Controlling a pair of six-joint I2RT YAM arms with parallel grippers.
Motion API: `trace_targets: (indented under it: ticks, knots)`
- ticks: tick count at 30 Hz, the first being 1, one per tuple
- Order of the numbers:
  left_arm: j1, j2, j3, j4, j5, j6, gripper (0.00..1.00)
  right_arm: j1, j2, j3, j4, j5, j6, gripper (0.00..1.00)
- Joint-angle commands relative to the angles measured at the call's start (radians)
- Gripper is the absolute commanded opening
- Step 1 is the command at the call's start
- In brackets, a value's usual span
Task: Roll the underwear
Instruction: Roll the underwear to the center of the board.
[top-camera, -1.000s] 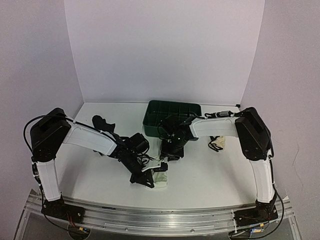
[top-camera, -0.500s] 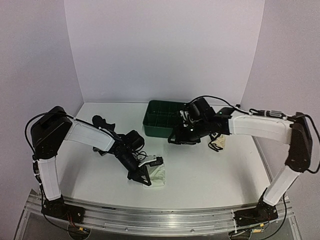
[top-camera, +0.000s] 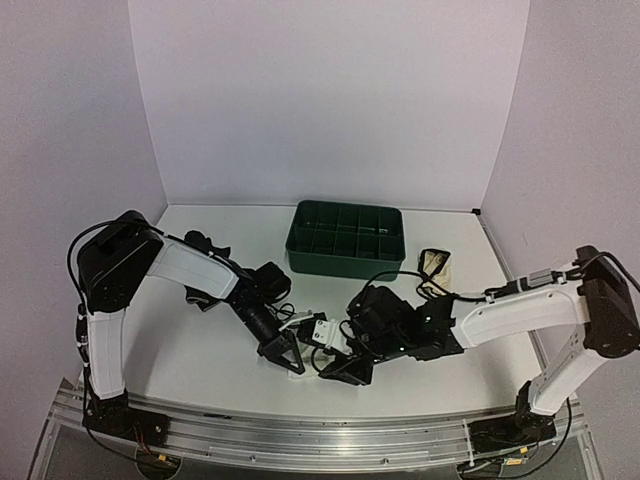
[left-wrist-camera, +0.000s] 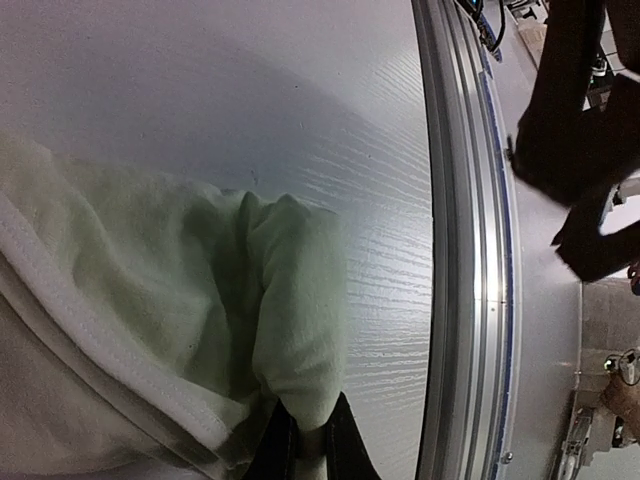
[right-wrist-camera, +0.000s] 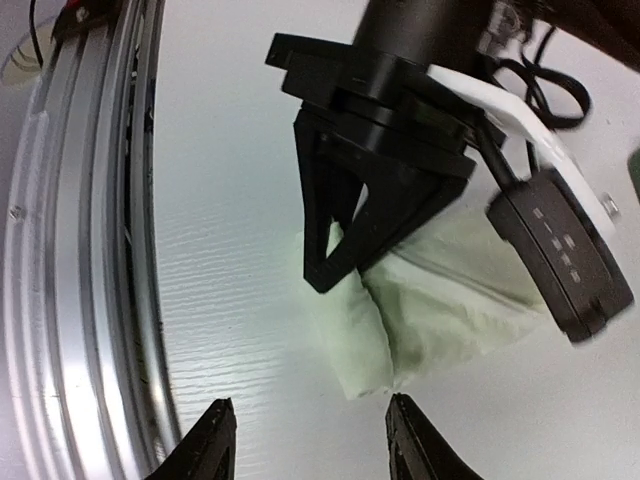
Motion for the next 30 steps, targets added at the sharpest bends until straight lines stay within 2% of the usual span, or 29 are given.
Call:
trace_targets:
  ticks: [1, 11, 14, 16, 18, 19, 20, 23, 24, 26, 30]
  knots:
    - [0.014, 0.042, 0.044, -0.066, 0.033, -0.013, 0.00, 0.016, 0.132, 0.096, 0.072, 0.068, -0.262, 0.48]
    - [0.025, 0.076, 0.078, -0.098, 0.040, 0.009, 0.00, 0.019, 0.316, 0.148, 0.072, 0.157, -0.300, 0.43]
    - [0.025, 0.082, 0.082, -0.101, 0.042, 0.006, 0.00, 0.019, 0.342, 0.158, 0.072, 0.143, -0.263, 0.32]
    - [0.025, 0.081, 0.084, -0.100, 0.042, 0.003, 0.00, 0.019, 0.346, 0.160, 0.072, 0.150, -0.232, 0.16]
    - [0.028, 0.078, 0.088, -0.103, 0.038, 0.003, 0.01, 0.019, 0.341, 0.158, 0.072, 0.151, -0.198, 0.05]
    - [0.031, 0.076, 0.092, -0.105, 0.033, 0.001, 0.03, 0.019, 0.336, 0.155, 0.069, 0.147, -0.180, 0.01]
    - [0.036, 0.071, 0.096, -0.106, 0.027, -0.004, 0.10, 0.018, 0.331, 0.151, 0.054, 0.138, -0.158, 0.00]
    - [0.065, 0.018, 0.087, -0.089, 0.003, -0.006, 0.42, 0.014, 0.319, 0.138, 0.028, 0.088, -0.076, 0.00]
    - [0.078, -0.014, 0.072, -0.074, -0.006, 0.002, 0.47, 0.006, 0.318, 0.136, 0.023, 0.061, -0.038, 0.00]
    - [0.097, -0.088, 0.033, -0.037, -0.028, 0.032, 0.51, -0.020, 0.336, 0.144, 0.003, -0.055, 0.055, 0.00]
    - [0.103, -0.206, -0.029, -0.023, -0.081, 0.151, 0.54, -0.077, 0.416, 0.192, -0.066, -0.222, 0.208, 0.00]
